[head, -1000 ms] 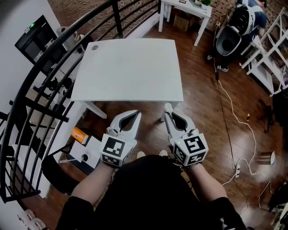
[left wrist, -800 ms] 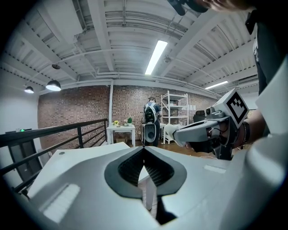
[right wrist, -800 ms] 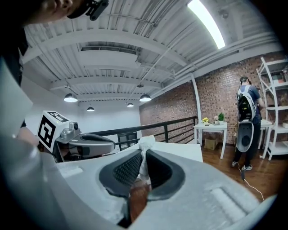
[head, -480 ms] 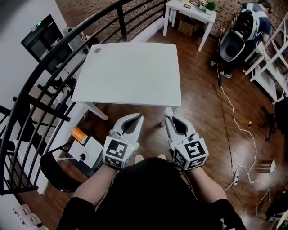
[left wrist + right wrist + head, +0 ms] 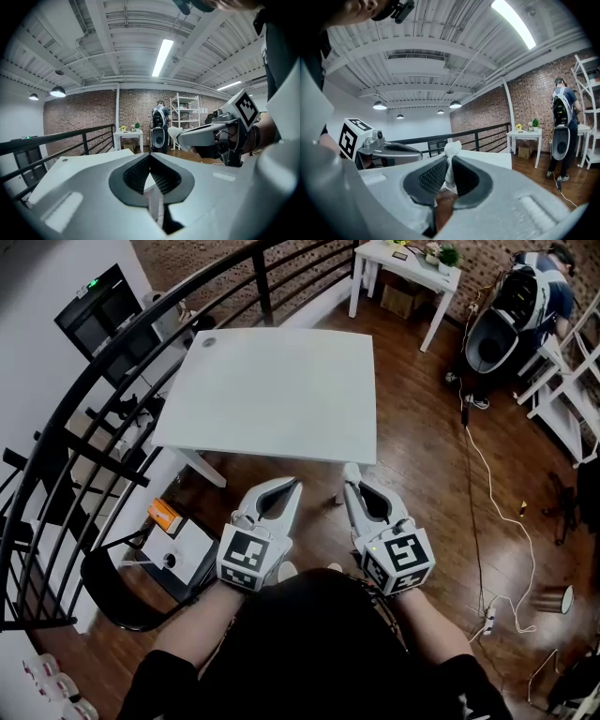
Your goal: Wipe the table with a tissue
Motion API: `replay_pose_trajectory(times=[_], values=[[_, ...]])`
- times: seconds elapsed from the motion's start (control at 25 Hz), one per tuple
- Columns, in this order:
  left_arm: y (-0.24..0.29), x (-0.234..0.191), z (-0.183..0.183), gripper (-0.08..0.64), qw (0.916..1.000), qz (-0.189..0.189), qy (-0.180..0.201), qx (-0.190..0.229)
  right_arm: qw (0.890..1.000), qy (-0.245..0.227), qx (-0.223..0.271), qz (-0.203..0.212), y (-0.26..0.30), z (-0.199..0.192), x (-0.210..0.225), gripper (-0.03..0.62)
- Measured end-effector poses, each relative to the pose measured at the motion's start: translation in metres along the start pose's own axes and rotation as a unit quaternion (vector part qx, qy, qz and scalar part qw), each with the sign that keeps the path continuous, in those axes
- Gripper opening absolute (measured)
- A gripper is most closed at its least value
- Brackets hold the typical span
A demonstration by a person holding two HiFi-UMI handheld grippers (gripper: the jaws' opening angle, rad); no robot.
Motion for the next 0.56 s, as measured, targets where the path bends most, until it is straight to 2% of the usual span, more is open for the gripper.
replay_pose_trajectory(times=[0.56], values=[[0.0035,-0.0012,-0.007,0.012,0.9999,0.006,0.009,-0.011,1.0,-0.001,-0.001,0.005,0.0022,0.0001,0.0051,0.017]])
Point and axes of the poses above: the fingertips, and each gripper's own axes: y forward along the fingers, x to its right, z out of its top, the point moved 6 cm from there along -y, backward along the fingers, and after that the axes turned 14 degrees about -z, right-handed, at the moved point
